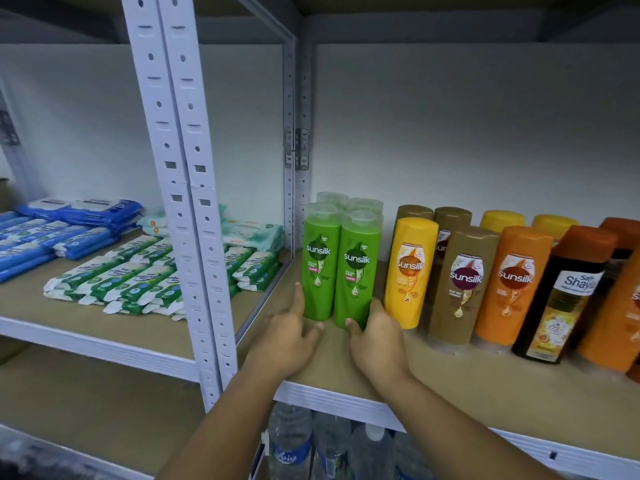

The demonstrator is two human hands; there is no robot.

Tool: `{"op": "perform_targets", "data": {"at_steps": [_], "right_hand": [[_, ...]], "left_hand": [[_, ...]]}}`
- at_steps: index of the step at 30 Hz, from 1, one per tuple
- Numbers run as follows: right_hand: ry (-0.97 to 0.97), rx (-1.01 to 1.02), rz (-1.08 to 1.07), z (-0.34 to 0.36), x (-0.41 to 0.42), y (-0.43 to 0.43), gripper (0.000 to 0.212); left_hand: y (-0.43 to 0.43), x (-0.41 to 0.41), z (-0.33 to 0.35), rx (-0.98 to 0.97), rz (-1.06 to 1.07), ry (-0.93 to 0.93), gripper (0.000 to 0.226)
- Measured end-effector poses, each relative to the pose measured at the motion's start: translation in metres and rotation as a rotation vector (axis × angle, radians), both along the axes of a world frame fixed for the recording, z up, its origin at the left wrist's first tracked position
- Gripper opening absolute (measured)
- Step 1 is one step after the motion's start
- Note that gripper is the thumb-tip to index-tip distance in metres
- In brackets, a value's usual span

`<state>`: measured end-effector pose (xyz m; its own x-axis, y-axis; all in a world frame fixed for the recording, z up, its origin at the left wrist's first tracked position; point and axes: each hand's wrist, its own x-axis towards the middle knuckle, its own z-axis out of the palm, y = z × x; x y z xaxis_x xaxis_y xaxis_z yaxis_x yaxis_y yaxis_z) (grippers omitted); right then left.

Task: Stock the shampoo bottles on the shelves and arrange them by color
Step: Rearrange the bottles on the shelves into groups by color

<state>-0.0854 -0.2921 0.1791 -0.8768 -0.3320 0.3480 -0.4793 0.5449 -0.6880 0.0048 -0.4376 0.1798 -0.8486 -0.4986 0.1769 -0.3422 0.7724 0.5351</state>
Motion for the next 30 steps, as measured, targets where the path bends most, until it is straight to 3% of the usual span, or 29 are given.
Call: {"op": "perform_targets", "data": {"at_steps": [11,19,30], "right_hand": [[-0.023,-0.094,-0.010,0.002,0.003,-0.005,0.037],[-0.035,-0.126,-0.002,0.003,0.004,-0.005,0.043],[-0.041,-0.029,0.008,0.001,0.001,-0.002,0.039]], "left_hand": [[0.009,0.010,0.006,-0.047,-0.078,0.070,0.081],[0.014,0.012,0.010,-0.076,-0.075,-0.012,0.081],[0.012,0.012,0.010,-0.141,-0.078,-0.063,0.085]]}}
